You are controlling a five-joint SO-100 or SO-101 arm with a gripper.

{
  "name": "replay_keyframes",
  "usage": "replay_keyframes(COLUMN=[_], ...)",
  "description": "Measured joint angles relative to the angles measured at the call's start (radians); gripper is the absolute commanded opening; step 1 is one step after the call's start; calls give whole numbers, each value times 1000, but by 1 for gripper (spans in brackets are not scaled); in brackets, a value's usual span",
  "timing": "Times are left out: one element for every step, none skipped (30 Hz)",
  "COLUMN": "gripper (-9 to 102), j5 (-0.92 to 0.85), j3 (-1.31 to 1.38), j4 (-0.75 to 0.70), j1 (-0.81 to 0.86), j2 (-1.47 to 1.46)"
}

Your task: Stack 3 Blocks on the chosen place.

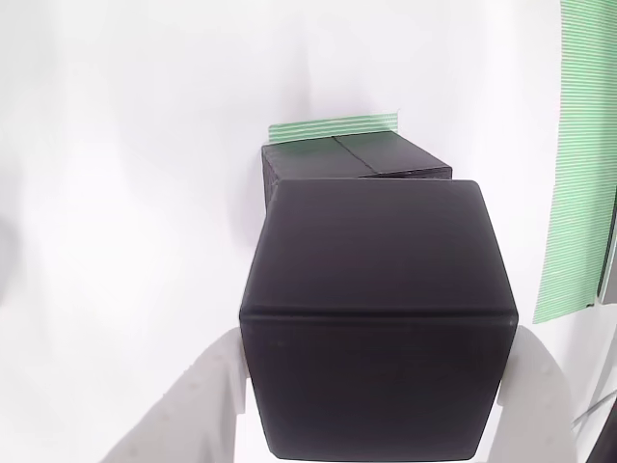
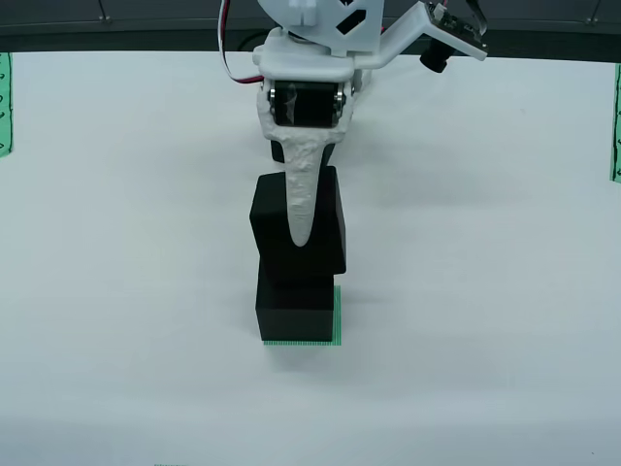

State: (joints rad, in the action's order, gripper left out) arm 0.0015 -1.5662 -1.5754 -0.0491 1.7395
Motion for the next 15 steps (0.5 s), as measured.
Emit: replay_keyframes(gripper=[23, 23, 23, 23, 23, 23, 23, 23, 23, 23, 23, 23, 23, 23, 23], j5=[-14, -25, -34, -40, -46, -54, -61, -67, -74, -81, -84, -89, -94, -97, -100], j3=[14, 25, 35, 46, 51, 52, 52, 52, 52, 52, 52, 52, 52, 52, 52], j4=[0, 0, 0, 0, 0, 0, 0, 0, 0, 0, 0, 0, 0, 0, 0], j1=[5, 8, 11, 11, 12, 15, 17, 20, 21, 25, 26, 28, 28, 26, 29], j2=[-12, -26, -37, -48, -57, -60, -63, -63, -63, -63, -63, -63, -63, -63, -63])
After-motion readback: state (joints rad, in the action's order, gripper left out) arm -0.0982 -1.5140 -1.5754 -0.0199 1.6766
